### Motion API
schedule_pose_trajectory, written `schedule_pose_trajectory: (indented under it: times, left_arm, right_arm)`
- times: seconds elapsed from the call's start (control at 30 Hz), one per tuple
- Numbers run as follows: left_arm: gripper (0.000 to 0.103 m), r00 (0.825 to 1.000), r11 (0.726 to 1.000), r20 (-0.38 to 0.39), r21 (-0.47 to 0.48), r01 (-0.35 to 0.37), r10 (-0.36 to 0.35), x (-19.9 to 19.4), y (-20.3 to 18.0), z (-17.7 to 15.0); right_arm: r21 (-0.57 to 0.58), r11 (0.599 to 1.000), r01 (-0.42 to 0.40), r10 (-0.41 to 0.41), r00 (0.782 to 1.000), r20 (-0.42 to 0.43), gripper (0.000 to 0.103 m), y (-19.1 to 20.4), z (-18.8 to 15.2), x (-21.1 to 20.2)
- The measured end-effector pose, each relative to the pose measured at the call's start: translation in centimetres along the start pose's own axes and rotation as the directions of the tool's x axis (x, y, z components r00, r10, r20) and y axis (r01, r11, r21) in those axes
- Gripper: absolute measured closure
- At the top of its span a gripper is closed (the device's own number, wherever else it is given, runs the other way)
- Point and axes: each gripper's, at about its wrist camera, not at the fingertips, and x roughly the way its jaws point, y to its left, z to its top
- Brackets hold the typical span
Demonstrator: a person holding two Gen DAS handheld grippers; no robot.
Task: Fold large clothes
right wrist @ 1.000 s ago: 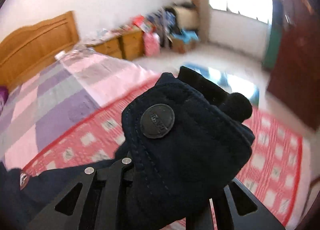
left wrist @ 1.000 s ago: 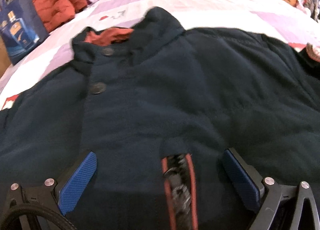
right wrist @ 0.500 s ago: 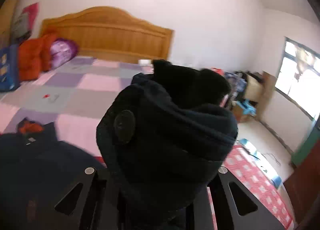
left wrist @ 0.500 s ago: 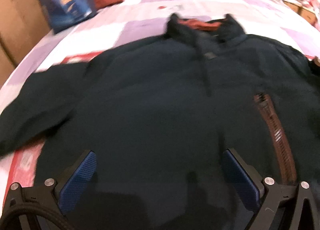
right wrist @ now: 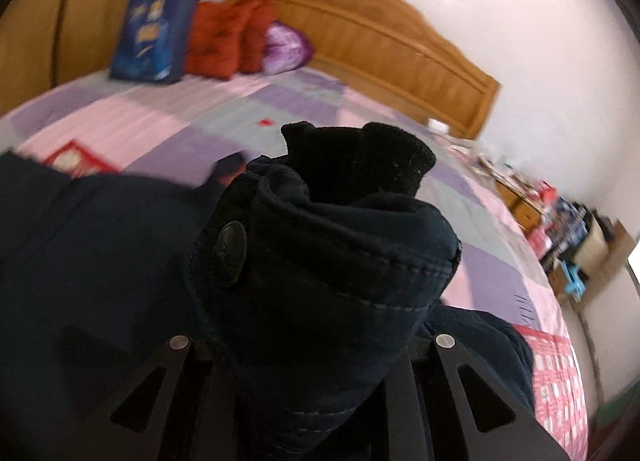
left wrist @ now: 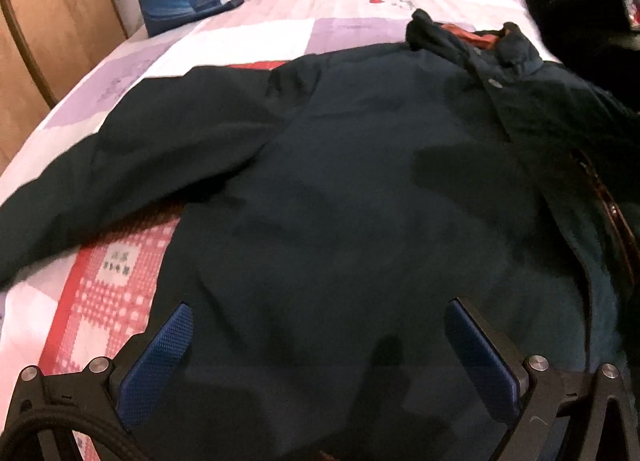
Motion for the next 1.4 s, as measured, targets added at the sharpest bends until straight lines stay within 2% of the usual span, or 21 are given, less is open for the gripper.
schedule_pose_trajectory:
  times: [0.2,0.53,0.7,0.8,0.83,0.9,0.97,1.07,1.17,1.23,1.33,1.4]
  left_arm:
    - [0.0,1.0,0.999,-0.013,-0.051,-0.005,0.004,0.4,1.5,-1.0]
    - [0.0,0.999,0.996,-0.033,-0.083,-0.015,0.013,0.7,2.3,-1.8]
    - [0.0,1.0,0.998,-0.026,-0.065,-0.012,0.01,0.5,1.5,-1.6]
    - [0.0,1.0,0.998,-0.03,-0.055,-0.012,0.01,0.5,1.0,-1.4]
    - [0.0,1.0,0.998,-0.027,-0.054,-0.012,0.01,0.5,0.8,-1.3]
    - [0.0,1.0,0.999,-0.023,-0.051,-0.011,0.01,0.5,0.5,-1.0]
    - [0.0,1.0,0.999,-0.024,-0.05,-0.014,0.013,0.6,0.2,-0.6]
    - [0.0,1.0,0.999,-0.016,-0.05,-0.011,0.01,0.8,-0.4,0.6]
    - [0.0,1.0,0.999,-0.001,-0.045,-0.007,0.007,1.1,-1.1,2.0]
    - [0.0,1.0,0.999,0.013,-0.041,0.0,0.001,1.3,-1.8,3.1]
    - [0.0,0.999,0.999,0.041,-0.026,0.03,-0.029,2.0,-3.7,5.6]
    - [0.0,0.997,0.998,0.057,-0.011,0.056,-0.056,2.4,-5.3,7.3]
  right_arm:
    - [-0.018,0.998,-0.068,0.067,0.997,-0.045,0.086,3.8,-1.8,0.9]
    - [-0.106,0.991,-0.081,0.067,0.989,-0.134,0.083,7.6,-2.7,3.5]
    - [-0.004,0.99,-0.142,0.141,0.982,-0.126,0.069,7.5,-1.7,3.5]
    - [0.014,0.977,-0.215,0.214,0.961,-0.177,0.061,8.0,-1.4,4.0]
    - [0.018,0.971,-0.239,0.238,0.955,-0.174,0.055,8.0,-1.4,3.7]
    - [0.034,0.947,-0.318,0.319,0.935,-0.157,0.033,7.7,-1.5,2.6]
    - [0.013,0.936,-0.352,0.35,0.925,-0.148,0.022,7.6,-1.7,1.5]
    - [0.091,0.892,-0.442,0.45,0.888,-0.098,0.021,5.5,-2.2,-1.1]
    - [0.189,0.884,-0.428,0.436,0.9,-0.003,0.02,1.1,-2.9,-4.3]
    - [0.231,0.894,-0.383,0.388,0.921,0.026,0.02,-1.5,-3.8,-5.6]
    - [0.214,0.958,-0.189,0.192,0.981,0.006,0.02,-5.7,-6.2,-6.7]
    - [0.223,0.972,-0.081,0.086,0.996,-0.014,0.02,-8.4,-7.8,-6.9]
